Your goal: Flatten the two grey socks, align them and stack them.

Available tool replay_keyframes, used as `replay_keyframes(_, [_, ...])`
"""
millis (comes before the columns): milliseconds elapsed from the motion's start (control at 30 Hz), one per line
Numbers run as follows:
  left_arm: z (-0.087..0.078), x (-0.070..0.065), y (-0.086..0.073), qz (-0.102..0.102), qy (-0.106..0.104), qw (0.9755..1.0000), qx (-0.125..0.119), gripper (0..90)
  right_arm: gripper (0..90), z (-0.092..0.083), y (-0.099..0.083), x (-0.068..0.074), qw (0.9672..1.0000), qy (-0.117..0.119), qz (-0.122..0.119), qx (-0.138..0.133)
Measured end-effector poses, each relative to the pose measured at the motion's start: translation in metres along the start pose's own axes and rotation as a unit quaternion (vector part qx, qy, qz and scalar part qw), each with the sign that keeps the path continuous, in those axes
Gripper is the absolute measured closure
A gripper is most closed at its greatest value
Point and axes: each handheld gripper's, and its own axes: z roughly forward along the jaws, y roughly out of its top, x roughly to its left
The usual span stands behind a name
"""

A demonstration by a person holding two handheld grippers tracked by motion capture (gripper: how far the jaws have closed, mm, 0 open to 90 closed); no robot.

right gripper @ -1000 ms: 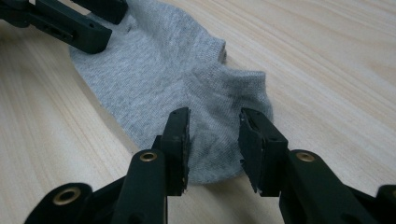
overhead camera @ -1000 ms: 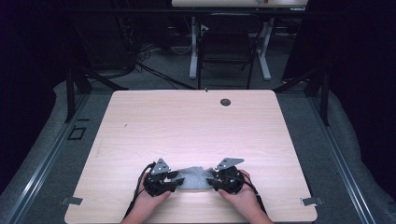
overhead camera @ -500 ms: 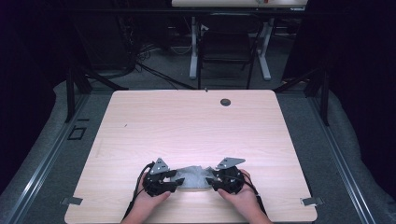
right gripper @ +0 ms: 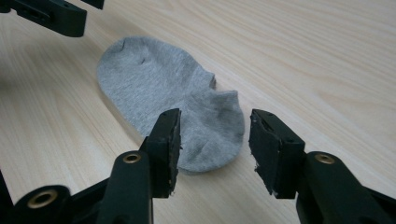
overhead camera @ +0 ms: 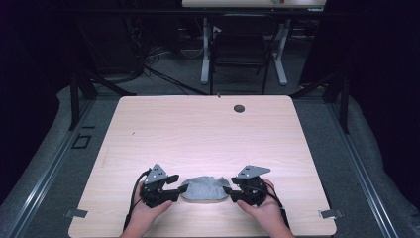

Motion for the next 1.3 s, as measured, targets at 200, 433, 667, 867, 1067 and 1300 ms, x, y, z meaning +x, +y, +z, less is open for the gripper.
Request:
replay_keyframes(200, [-0.012,0.004,-0.001,-0.001,0.009,1.0,0.004,45.3,46.5,-0.011,-0.004,-0.003,0.9999,-0.012,-0.001,0.007])
replay_keyframes(433, [-0.021,0.007,-0.009,0.004,0.015,0.9997,0.019,44.5,44.1,-0.024,-0.017,-0.005,0.9998,-0.013,0.008,0.013])
replay_keyframes(667, [-0.032,0.01,-0.02,0.005,0.026,0.9991,0.032,44.4,43.7,-0.035,-0.028,-0.007,0.9996,-0.023,0.014,0.006])
replay_keyframes(867, [-0.032,0.015,-0.03,-0.001,0.038,0.9986,0.037,44.4,43.1,-0.036,-0.039,-0.011,0.9993,-0.035,0.01,0.005])
replay_keyframes(1067, [-0.027,0.019,-0.036,-0.002,0.043,0.9978,0.05,44.4,43.2,-0.029,-0.047,-0.014,0.9993,-0.035,0.011,0.006])
replay_keyframes(1300, [-0.02,0.019,-0.039,-0.003,0.042,0.9973,0.06,44.5,43.2,-0.021,-0.052,-0.013,0.9993,-0.034,0.004,0.017])
